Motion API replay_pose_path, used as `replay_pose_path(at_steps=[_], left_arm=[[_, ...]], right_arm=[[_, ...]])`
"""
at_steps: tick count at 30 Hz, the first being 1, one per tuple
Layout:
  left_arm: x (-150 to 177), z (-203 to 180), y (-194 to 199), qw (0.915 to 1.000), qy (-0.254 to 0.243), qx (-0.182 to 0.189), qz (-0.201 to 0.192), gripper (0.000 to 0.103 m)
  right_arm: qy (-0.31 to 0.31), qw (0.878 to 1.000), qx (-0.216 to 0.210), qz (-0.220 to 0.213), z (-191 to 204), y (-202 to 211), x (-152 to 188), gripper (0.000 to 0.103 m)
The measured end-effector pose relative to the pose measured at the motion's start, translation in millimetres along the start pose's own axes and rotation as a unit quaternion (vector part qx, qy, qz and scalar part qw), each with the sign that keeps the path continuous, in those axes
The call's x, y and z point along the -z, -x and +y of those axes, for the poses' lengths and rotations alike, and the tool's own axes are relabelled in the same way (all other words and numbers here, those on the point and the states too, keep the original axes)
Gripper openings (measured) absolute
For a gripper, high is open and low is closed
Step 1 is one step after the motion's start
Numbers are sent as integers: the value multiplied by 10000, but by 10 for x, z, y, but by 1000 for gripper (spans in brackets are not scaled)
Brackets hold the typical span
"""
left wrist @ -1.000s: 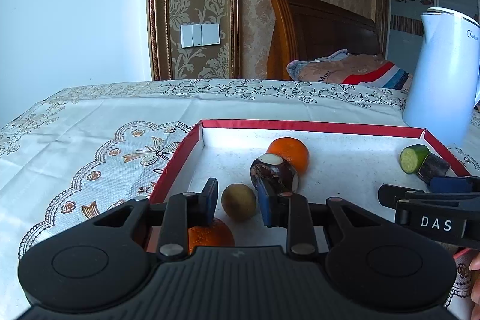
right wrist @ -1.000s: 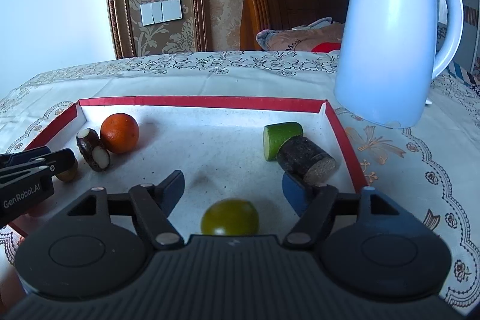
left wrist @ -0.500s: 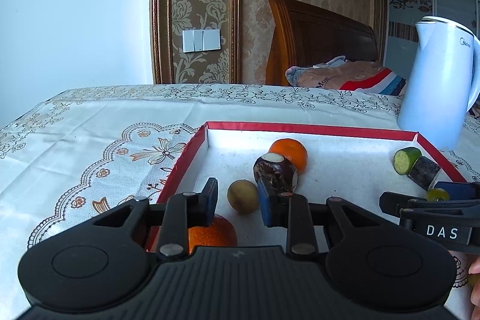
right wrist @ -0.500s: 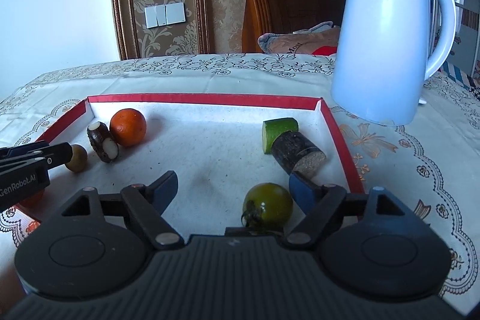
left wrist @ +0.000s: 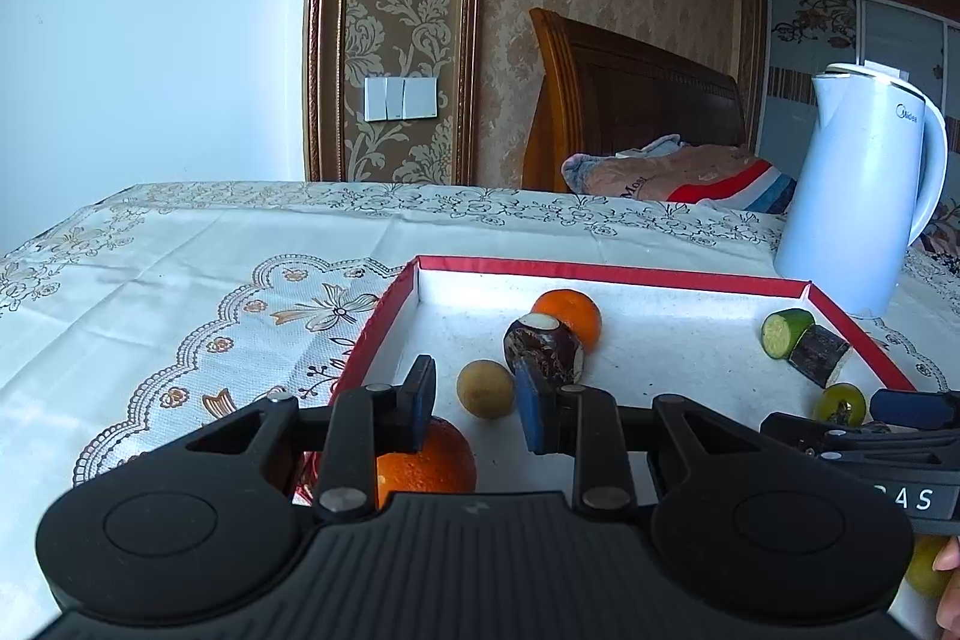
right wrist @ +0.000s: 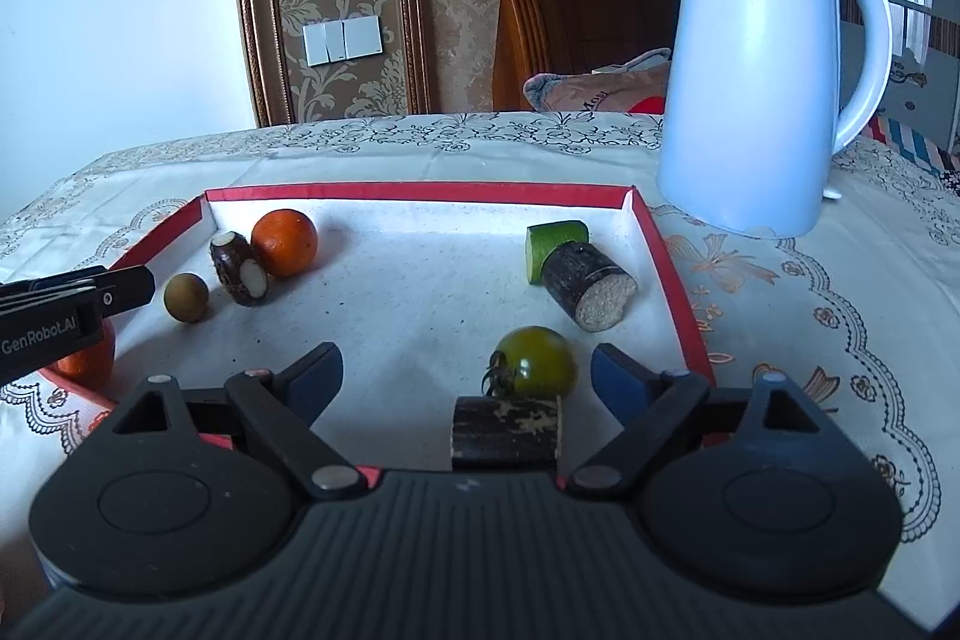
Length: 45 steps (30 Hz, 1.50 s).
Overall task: Organize fruits
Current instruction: 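Open the right gripper to drop the tomato while the left releases the brown fruit, then withdraw both grippers and move toward the remaining green tomato and brown fruit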
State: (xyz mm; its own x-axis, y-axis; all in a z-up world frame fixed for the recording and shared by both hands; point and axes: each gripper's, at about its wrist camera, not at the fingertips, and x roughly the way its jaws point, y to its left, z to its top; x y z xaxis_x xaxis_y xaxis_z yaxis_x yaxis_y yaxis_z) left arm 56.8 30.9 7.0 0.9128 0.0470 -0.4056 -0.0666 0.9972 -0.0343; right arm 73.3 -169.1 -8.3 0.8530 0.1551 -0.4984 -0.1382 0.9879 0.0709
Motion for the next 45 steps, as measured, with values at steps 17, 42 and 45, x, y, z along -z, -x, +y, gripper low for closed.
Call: replay_pose_path(at_steps=[17,42,45], left_arm=[[73,38,212,9995,7,305,35,28],[203,122,379,9979,80,581,272,29],[209,111,377,9978,48,604,279,29]], right_arm=[[-97,9999,15,-58,-44,77,39,95],[-25,9993,-138,-349,-66,478,233,103],[-79,9993,-155,-318,-92,493,239,103]])
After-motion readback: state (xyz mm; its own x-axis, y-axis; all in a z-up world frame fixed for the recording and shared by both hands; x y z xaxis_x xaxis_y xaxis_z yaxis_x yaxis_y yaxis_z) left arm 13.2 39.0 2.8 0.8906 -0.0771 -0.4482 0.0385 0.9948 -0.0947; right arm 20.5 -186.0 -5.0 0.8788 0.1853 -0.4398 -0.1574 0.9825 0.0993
